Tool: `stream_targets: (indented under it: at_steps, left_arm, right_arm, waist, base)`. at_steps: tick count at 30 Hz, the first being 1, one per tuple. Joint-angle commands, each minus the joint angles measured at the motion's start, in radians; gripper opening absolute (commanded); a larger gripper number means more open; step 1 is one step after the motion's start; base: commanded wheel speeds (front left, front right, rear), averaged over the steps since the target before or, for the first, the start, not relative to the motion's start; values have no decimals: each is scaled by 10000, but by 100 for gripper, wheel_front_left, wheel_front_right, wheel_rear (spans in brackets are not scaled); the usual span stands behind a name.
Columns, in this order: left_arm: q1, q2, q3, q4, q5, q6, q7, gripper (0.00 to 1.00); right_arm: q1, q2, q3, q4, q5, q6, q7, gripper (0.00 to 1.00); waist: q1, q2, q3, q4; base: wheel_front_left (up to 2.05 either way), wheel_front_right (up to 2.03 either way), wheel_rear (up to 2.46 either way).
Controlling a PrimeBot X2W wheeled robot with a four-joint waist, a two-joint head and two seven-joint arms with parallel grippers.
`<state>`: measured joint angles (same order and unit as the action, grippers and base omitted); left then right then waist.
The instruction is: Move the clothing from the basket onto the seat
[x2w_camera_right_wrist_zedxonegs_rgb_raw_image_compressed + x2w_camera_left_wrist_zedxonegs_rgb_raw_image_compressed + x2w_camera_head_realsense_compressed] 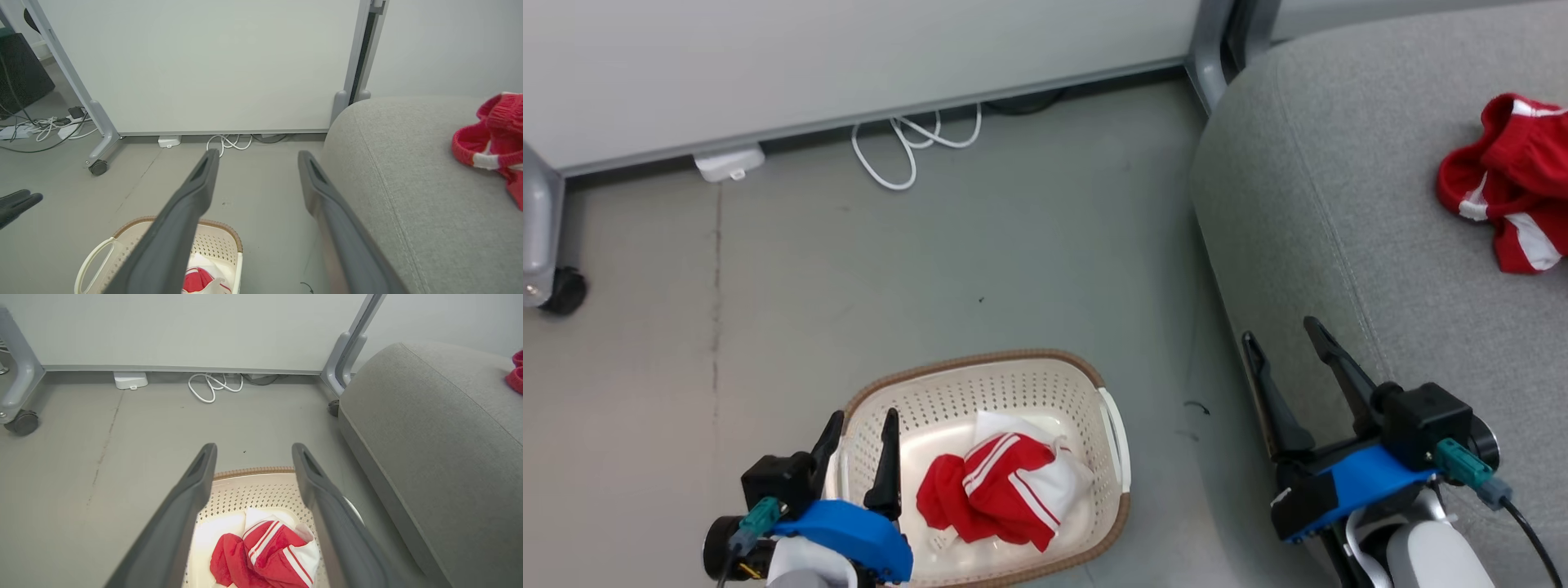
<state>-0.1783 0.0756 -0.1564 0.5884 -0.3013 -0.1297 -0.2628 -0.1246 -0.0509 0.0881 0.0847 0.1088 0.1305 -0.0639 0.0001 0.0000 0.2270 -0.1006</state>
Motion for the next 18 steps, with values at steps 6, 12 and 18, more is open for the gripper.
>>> stream_targets:
  at_steps: [6, 12, 18]
  left_arm:
    - [-1368, 180, -894, 1677, -342, -13, -22, 100]
    - [-2423, 422, -1772, 2932, -575, -13, 122, 100]
    - [-3264, 717, -2882, 3768, -580, -13, 447, 100]
  right_arm:
    - [-767, 8, 318, 150, 87, 5, -273, 100]
    - [-1184, 9, 487, 273, 201, 5, -551, 100]
    - [-1525, 11, 668, 452, 352, 5, -851, 100]
  waist:
    - [-1, 0, 1726, -855]
    - [-1, 0, 2744, -1317]
    - [-1, 0, 3658, -1681]
  base:
    - [0, 0, 0]
    - [0, 0, 0]
    - [0, 0, 0]
